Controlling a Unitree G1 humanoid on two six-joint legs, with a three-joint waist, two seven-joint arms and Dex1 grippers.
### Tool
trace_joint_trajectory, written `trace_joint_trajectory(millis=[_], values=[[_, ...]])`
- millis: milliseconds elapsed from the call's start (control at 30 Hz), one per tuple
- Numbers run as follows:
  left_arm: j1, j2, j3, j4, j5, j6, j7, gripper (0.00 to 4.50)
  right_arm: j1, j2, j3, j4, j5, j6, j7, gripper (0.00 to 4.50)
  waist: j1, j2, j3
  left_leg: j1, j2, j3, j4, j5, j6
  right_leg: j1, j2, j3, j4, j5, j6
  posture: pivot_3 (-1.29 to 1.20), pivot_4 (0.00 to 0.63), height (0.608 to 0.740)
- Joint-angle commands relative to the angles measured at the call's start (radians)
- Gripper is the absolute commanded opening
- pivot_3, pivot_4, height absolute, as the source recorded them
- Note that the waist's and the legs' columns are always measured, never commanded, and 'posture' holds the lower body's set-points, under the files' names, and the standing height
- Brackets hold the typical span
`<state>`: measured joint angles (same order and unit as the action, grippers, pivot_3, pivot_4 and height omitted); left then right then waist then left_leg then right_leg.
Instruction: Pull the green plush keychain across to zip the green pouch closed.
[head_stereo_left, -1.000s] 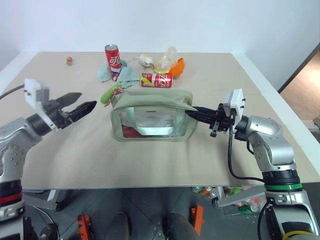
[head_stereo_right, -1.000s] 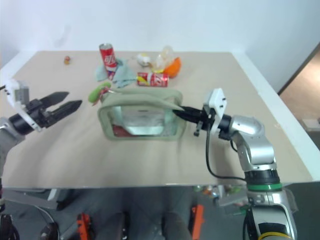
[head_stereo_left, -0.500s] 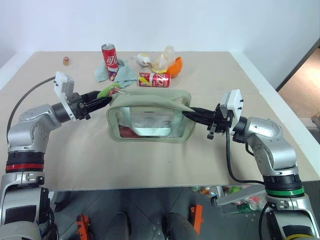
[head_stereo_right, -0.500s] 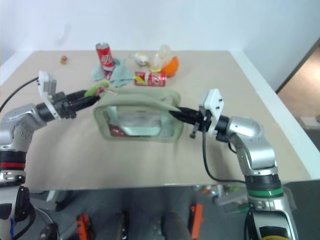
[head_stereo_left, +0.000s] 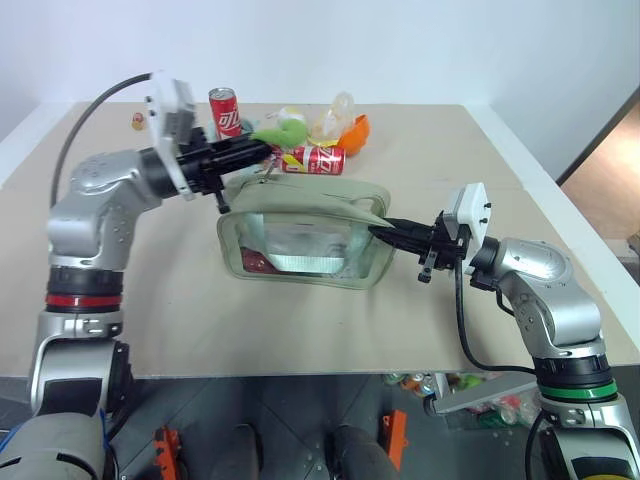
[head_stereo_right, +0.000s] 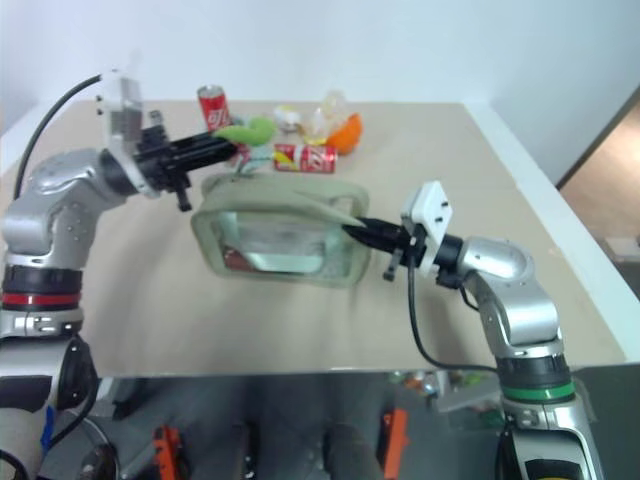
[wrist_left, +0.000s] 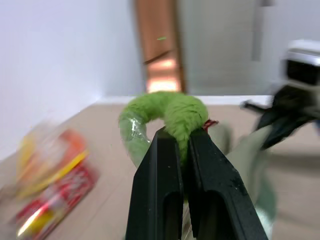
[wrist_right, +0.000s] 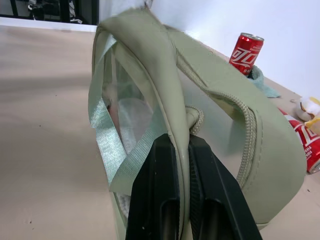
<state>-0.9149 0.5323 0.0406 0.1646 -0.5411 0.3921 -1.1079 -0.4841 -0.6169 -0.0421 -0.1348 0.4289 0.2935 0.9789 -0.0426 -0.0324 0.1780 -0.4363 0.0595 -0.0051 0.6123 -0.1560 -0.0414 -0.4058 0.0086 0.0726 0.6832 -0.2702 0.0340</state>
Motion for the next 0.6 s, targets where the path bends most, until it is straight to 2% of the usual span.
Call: trace_joint_trajectory(millis=[33,167,333,500,567,600], values=[[-0.034,-0.034,-0.066,-0.022,0.032,0.001,-0.02,0.04,-0.009,-0.006,-0.015,-0.019,0.006,-0.017,0.002,0.0,-0.003,0.0,0.0,0.0,0.0,0.0,0.0,0.0,0.0,0.0,0.0,0.0,0.0,0.0,0.0,0.0,0.15,0.74],[-0.044,-0.034,-0.135,-0.012,0.088,-0.002,-0.057,0.04,-0.008,-0.001,-0.011,-0.016,0.002,-0.024,-0.001,0.0,-0.004,0.0,0.0,0.0,0.001,-0.001,0.0,0.0,0.0,0.0,0.002,0.0,0.0,0.0,-0.001,0.0,0.15,0.74],[-0.068,0.003,-0.125,0.016,0.112,0.004,-0.089,1.77,-0.017,0.001,-0.011,-0.003,-0.002,-0.034,0.0,0.0,-0.004,0.0,0.0,0.0,0.001,-0.001,0.0,0.0,0.0,0.0,0.001,0.0,0.0,0.0,0.0,0.0,0.15,0.74],[-0.077,0.08,-0.083,-0.013,0.094,0.044,-0.113,3.49,-0.019,0.007,-0.006,0.02,-0.006,-0.055,0.005,0.0,-0.003,0.001,0.0,0.0,0.001,-0.001,0.0,0.0,0.0,0.0,0.001,0.0,0.0,0.0,0.0,0.0,0.15,0.74],[-0.075,0.108,-0.067,-0.035,0.081,0.073,-0.113,4.11,-0.022,0.012,0.0,0.029,-0.008,-0.062,0.008,0.0,-0.004,0.001,0.0,0.0,0.001,-0.001,0.0,0.0,0.0,0.0,0.001,0.0,0.0,0.0,0.0,0.0,0.15,0.74],[-0.069,0.126,-0.06,-0.054,0.079,0.084,-0.111,4.11,-0.025,0.014,0.002,0.034,-0.008,-0.065,0.01,0.0,-0.003,0.0,0.0,0.0,0.001,-0.001,0.0,0.0,0.0,0.0,0.001,0.0,0.0,0.0,0.0,0.0,0.15,0.74]])
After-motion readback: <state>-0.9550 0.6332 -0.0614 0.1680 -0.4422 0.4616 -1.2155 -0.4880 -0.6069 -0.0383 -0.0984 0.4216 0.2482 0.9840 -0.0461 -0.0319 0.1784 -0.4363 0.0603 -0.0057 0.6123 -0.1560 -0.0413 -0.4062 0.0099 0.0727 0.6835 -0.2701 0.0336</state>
